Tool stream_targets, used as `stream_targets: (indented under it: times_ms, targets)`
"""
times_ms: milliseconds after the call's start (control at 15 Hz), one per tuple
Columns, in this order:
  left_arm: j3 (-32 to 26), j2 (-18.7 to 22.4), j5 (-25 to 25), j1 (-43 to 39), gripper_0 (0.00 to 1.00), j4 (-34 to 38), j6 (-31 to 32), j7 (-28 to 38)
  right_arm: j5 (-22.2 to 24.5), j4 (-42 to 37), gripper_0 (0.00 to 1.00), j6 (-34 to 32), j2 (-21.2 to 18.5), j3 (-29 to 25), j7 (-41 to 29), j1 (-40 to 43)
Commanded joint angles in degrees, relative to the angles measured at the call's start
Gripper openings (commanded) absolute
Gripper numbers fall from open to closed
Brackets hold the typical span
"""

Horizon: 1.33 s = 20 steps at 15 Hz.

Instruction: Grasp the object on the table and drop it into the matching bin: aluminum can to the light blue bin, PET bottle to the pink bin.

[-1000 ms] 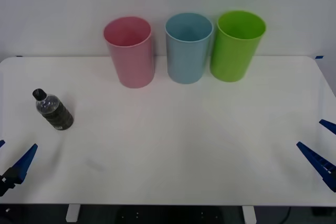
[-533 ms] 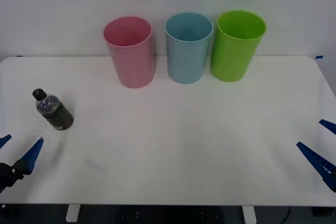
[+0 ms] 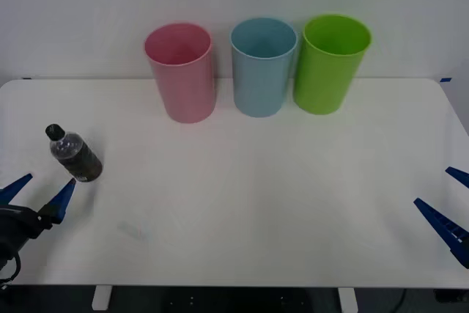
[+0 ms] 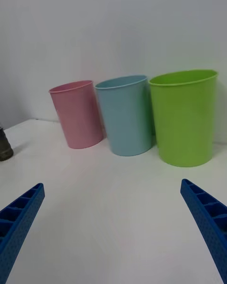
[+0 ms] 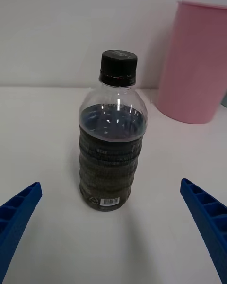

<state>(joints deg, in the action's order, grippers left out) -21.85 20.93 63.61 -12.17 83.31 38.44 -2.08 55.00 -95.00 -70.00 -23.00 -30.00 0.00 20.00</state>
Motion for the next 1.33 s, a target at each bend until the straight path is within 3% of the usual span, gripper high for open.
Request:
stream_targets:
  times_ms: [67,733,1333]
  targets:
    - [1.0,-0.2,1.3,3.0,1.00,-2.2,-0.8,-0.2,0.0,0.0,1.00,0.0,0.0,0.0,0.0,0.0]
    - [1.5,-0.2,5.0,14.8,1.00,-13.7,-1.3,-2.1,0.0,0.0,1.00,0.0,0.0,0.0,0.0,0.0]
    - [1.0,-0.2,7.4,18.3,1.00,-16.7,-1.3,-2.3,0.0,0.0,1.00,0.0,0.0,0.0,0.0,0.0]
